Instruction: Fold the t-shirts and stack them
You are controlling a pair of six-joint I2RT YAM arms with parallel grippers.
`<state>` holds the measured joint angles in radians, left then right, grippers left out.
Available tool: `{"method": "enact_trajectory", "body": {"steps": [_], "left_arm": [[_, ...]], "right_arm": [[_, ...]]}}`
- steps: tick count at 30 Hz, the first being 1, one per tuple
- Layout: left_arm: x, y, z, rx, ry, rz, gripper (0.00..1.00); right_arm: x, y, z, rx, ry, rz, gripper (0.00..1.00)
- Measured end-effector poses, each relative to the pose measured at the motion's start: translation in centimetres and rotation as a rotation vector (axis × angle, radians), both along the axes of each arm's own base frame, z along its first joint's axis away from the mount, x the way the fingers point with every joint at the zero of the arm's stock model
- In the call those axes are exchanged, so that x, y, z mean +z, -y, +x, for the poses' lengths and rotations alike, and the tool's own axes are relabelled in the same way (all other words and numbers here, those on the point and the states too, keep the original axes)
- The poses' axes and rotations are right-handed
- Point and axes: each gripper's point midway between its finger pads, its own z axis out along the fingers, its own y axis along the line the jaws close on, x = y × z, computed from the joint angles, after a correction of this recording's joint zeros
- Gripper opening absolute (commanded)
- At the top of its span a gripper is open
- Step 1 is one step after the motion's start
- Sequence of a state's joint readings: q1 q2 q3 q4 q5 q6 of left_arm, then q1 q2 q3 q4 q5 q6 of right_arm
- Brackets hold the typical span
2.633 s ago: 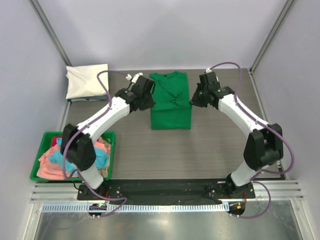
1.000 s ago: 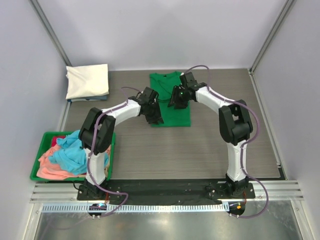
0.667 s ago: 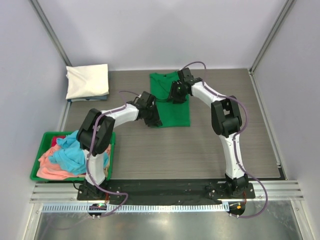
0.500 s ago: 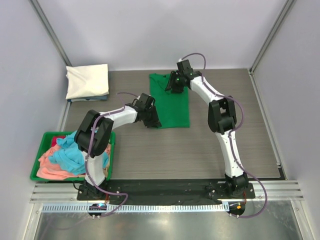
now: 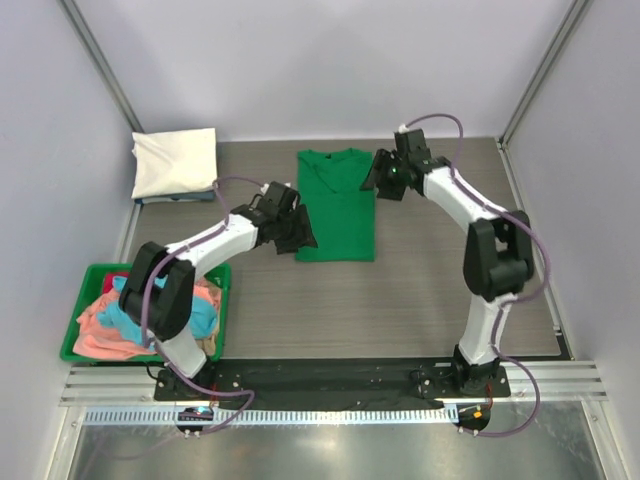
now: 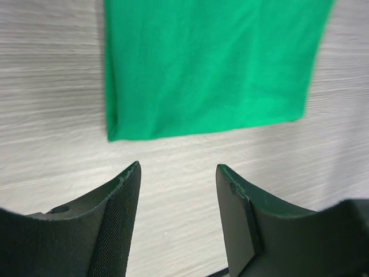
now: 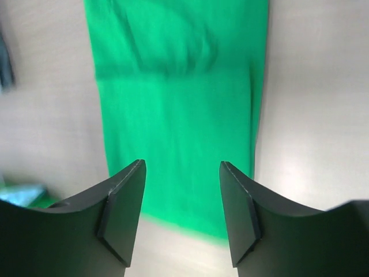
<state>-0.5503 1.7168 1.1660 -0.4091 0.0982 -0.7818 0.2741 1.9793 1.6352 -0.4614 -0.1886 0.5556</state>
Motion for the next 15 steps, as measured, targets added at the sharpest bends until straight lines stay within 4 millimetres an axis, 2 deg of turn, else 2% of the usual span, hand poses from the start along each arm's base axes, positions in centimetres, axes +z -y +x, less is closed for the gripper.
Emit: {"method": "enact_trajectory", "body": {"steps": [4,6,9,11,13,15], "left_arm": [[3.1,-1.0,0.0,0.014,0.088,0.002,0.56],[3.4,-1.6,-0.4,0.015,0.111,0.004,0.56],[1.9,-2.3,-1.3,0.018,0.099,0.013,0.55],[-0.2,-2.9,-2.3,0.025,0.071,0.028,0.55],[-2.1,-3.7,-3.5,0.037,0.031,0.042,0.54],[-3.2,-4.1,-4.2,0.044,0.011,0.049,0.53]], "right_arm": [[-0.6,1.1,-7.6,0.024,-0.024,0.018,0.61],[-2.0,1.1,-10.7,0.050,-0.073,0.037,0.61],[-5.1,1.0,-13.8,0.082,-0.149,0.067,0.61],[-7.5,1.2,-16.1,0.096,-0.218,0.074,0.60],[-8.9,1.3,-17.7,0.107,-0.268,0.080,0.60],[-9.5,1.2,-18.2,0.113,-0.286,0.086,0.60]]}}
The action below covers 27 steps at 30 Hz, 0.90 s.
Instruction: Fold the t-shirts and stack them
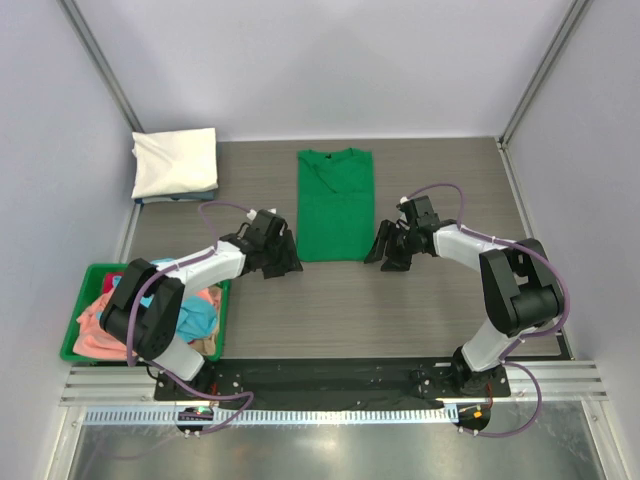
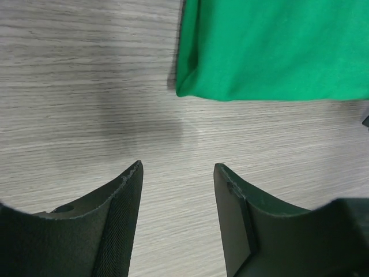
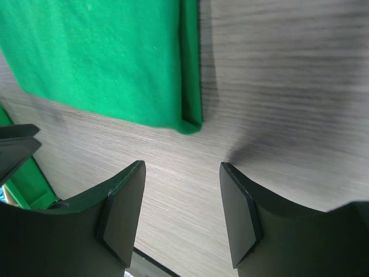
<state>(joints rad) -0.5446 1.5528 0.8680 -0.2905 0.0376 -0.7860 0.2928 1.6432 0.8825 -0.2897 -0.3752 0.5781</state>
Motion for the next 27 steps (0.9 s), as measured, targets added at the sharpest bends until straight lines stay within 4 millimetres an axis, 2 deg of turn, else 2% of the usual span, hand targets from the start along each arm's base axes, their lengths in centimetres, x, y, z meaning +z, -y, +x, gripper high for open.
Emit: {"method": "enact_trajectory", "body": {"steps": [2,6,10,15,19,27], "left_arm": [[-0.5,-0.1,-0.2,0.006,-0.001,-0.004,0.53],[-0.3,0.3,0.6,0.019,0.035,-0.029,0.52],[-0.2,0.4,1.5,0.045,0.064,-0.030,0.47],[-1.9,-0.5,2.1,0.133,0.032,0.006,0.41],[-2.0,-0.4,3.1,0.196,0.029,-0.001,0.39],[-2.0,-0.1,3.9,0.260,0.037,-0.028,0.33]], "right_arm": [[-0.2,-0.3,0.2,0.006,0.009,0.013,0.59],[-0.5,-0.9,0.9,0.016,0.028,0.047,0.58],[-0.6,-1.6,1.8,0.021,0.053,0.084,0.51],[-0.9,-2.3,2.5,0.027,0.064,0.117,0.44],[-1.0,-2.4,2.6,0.028,0.067,0.121,0.41],[-1.1,-2.3,2.6,0.028,0.071,0.126,0.41]]}}
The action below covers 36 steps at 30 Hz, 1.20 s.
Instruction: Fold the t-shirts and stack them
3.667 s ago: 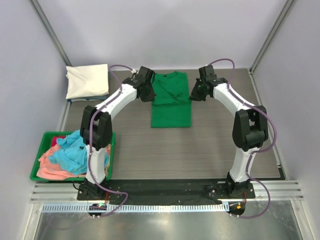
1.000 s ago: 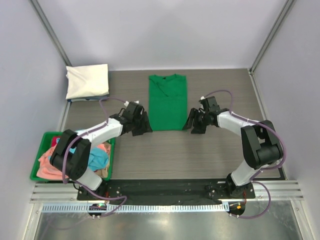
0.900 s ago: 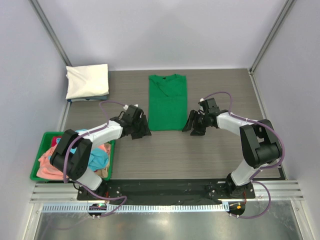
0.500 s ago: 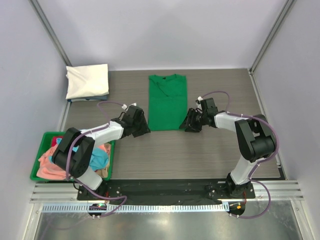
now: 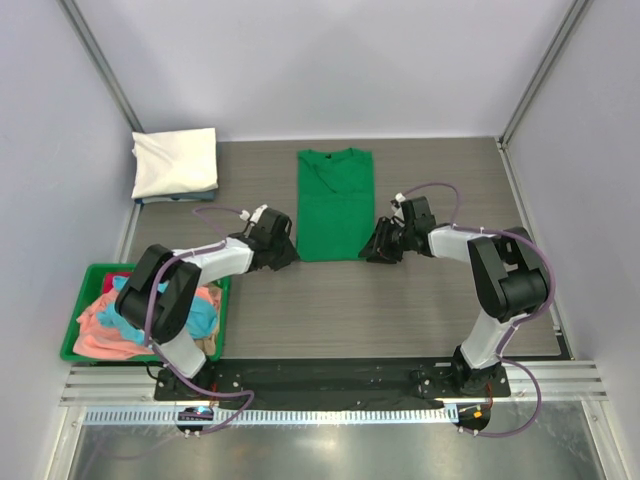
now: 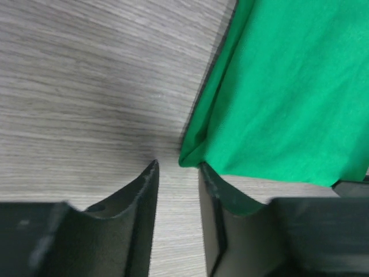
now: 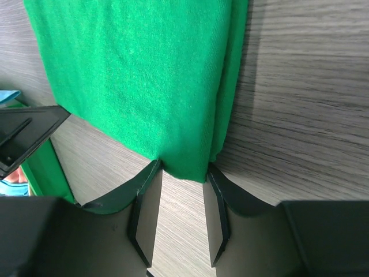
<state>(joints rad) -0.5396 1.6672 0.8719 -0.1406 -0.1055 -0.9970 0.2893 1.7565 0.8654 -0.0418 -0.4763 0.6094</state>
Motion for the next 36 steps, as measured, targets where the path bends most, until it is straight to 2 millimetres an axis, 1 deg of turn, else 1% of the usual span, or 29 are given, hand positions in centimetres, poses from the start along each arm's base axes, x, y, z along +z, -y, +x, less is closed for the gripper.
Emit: {"method": "enact_trajectory", "body": {"steps": [1,2,5,8,13,16,20,21,22,23,25,27,28,33,36], "left_arm": [[0.0,0.1,0.1,0.002,0.002,-0.003,0.29],[0.0,0.1,0.2,0.007,0.004,-0.007,0.29],[0.0,0.2,0.4,0.015,0.012,-0.019,0.31],[0.0,0.5,0.7,0.017,0.021,-0.029,0.33],[0.0,0.8,1.2,0.019,0.039,-0.043,0.33],[0.0,0.9,1.2,0.019,0.041,-0.044,0.32],[-0.1,0.9,1.3,0.021,0.041,-0.045,0.20],[-0.2,0.9,1.3,0.022,0.039,-0.044,0.17],[-0.2,0.9,1.4,0.023,0.039,-0.045,0.10],[-0.3,0.9,1.3,0.024,0.037,-0.044,0.07],[-0.4,1.0,1.4,0.028,0.035,-0.047,0.00],[-0.4,1.0,1.5,0.030,0.035,-0.049,0.00],[-0.4,1.1,1.5,0.030,0.035,-0.049,0.00],[-0.3,1.5,1.3,0.015,0.039,-0.046,0.00],[-0.1,2.2,0.6,-0.011,0.036,-0.044,0.00]], "right_arm": [[0.0,0.0,0.0,0.000,0.002,0.003,0.42],[0.0,0.0,0.0,0.000,0.004,0.006,0.43],[0.1,0.0,0.0,0.003,0.009,0.016,0.46],[0.2,0.2,0.1,0.000,0.011,0.023,0.47],[0.1,0.3,0.1,-0.001,0.013,0.032,0.43],[0.0,0.5,0.1,-0.006,0.010,0.032,0.42],[0.0,0.6,0.1,-0.011,0.009,0.032,0.41],[-0.1,0.7,0.1,-0.013,0.008,0.032,0.39],[-0.1,0.7,0.1,-0.014,0.009,0.031,0.37],[-0.1,0.8,0.1,-0.017,0.008,0.029,0.35],[-0.3,1.1,0.1,-0.024,0.008,0.021,0.21],[-0.6,1.5,0.0,-0.036,0.000,0.009,0.05],[-0.7,1.6,0.0,-0.042,-0.004,0.005,0.01],[-0.7,1.7,-0.2,-0.046,-0.008,0.000,0.01],[-0.6,2.4,-1.1,-0.059,-0.019,-0.025,0.01]]}}
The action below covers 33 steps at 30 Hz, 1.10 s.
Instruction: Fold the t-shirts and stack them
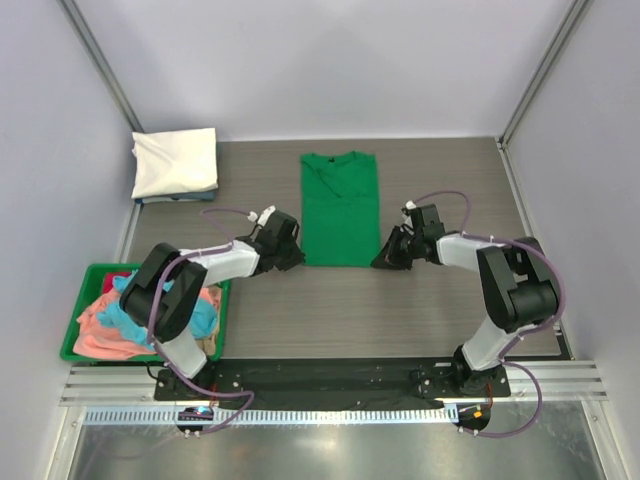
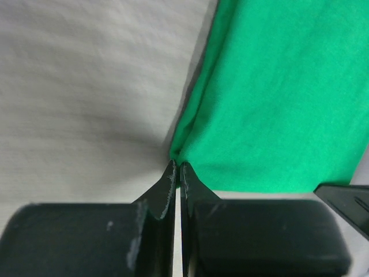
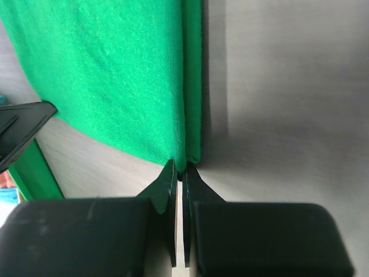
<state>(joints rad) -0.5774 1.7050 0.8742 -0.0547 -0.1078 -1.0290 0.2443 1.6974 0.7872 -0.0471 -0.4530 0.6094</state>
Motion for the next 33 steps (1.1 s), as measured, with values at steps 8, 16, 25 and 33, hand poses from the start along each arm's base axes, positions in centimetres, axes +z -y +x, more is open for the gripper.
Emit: {"method": "enact_trajectory", "body": {"steps": [8,16,25,33], "left_arm": [[5.2,2.2,-6.7,-0.112,0.038,-0.024,0.00],[10.2,4.0,-15.3,-0.254,0.064,-0.026,0.00],[14.5,3.5,-17.5,-0.269,0.084,0.037,0.00],[18.2,3.0,-13.0,-0.210,0.160,0.079,0.00]], "right_arm": [[3.8,2.2,-5.1,-0.019,-0.014,-0.058,0.01],[10.7,2.8,-10.3,0.001,0.122,-0.089,0.01],[15.7,3.4,-11.6,0.000,0.149,-0.152,0.01],[17.3,3.1,-6.1,-0.005,0.153,-0.247,0.01]]}}
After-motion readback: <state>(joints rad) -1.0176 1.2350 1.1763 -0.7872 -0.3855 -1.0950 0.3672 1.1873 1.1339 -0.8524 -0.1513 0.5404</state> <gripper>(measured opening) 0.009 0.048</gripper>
